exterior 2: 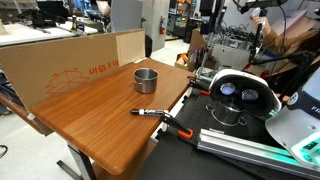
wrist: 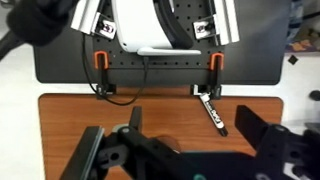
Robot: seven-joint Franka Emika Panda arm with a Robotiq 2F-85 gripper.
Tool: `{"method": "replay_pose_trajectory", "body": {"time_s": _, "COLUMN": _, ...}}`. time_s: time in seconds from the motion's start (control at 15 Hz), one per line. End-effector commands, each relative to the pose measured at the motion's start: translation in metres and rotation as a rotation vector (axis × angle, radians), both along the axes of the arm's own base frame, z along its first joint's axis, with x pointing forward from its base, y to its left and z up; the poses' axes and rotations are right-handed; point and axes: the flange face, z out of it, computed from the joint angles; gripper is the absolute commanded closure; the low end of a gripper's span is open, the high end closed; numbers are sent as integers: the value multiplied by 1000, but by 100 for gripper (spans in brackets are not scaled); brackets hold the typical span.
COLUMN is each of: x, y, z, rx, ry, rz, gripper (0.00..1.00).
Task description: Put the marker in the pot
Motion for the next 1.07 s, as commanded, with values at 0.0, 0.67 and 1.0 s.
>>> {"method": "replay_pose_trajectory", "body": {"time_s": 0.0, "x": 19, "y": 18, "z": -16, "rx": -8, "ry": 5, "rz": -1, "gripper": 0}}
{"method": "replay_pose_trajectory", "body": {"time_s": 0.67, "x": 64, "y": 61, "z": -87, "rx": -38, "ry": 100, "rz": 64, "gripper": 0}}
{"method": "replay_pose_trajectory", "body": {"time_s": 1.0, "x": 80, "y": 74, "z": -125, "rx": -41, "ry": 146, "rz": 87, "gripper": 0}}
